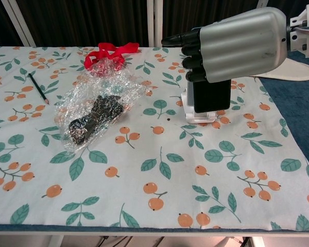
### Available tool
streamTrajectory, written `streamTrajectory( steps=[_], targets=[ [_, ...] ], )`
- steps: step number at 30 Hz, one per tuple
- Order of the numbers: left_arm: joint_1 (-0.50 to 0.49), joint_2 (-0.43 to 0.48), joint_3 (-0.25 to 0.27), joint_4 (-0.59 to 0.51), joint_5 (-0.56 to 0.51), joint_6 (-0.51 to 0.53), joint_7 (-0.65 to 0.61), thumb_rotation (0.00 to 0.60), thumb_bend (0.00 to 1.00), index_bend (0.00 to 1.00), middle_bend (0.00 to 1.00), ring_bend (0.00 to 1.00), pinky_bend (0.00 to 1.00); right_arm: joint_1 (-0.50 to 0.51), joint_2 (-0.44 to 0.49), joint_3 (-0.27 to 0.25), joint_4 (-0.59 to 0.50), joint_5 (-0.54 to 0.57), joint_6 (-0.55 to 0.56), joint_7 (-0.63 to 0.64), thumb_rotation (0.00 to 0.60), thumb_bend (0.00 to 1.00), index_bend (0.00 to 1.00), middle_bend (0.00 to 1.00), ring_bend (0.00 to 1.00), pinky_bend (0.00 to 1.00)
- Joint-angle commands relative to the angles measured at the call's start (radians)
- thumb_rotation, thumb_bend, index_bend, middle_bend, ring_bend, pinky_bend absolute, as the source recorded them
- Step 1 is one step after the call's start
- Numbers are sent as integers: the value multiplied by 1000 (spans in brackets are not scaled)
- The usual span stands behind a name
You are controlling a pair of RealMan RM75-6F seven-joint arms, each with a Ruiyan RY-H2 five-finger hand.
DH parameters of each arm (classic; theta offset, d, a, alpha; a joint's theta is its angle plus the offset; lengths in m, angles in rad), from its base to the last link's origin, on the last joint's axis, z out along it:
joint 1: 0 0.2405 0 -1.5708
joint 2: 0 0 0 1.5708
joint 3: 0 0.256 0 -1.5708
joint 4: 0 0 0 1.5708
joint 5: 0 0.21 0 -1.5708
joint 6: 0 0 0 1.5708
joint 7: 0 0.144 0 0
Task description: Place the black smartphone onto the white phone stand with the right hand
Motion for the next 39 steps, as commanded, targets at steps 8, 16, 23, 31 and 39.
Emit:
streamTrajectory(
  steps=[8, 16, 23, 31, 39],
  targets=[
    [8, 4, -2, 15, -11, 2, -22, 87, 37, 88, 77, 85, 197, -44, -53, 30, 7, 49, -10, -107, 600, 278, 587, 378, 387, 0],
    [11, 8, -2, 26, -12, 2, -37, 89, 37, 88, 77, 85, 197, -90, -99, 58, -6, 118, -20, -205, 600, 276, 581, 375, 383, 0],
    [17, 5, -1, 40, -15, 2, -52, 87, 38, 88, 77, 85, 197, -112, -114, 54, -9, 135, -6, -238, 600, 276, 575, 375, 383, 5],
    [14, -5, 2, 56, -12, -7, -65, 87, 37, 89, 76, 85, 197, -120, -120, 50, -4, 143, 1, -250, 600, 276, 572, 373, 383, 4],
    [14, -5, 1, 54, -15, -12, -62, 87, 37, 89, 77, 85, 198, -110, -138, 48, 26, 144, 2, -239, 600, 276, 534, 316, 334, 4]
  ],
)
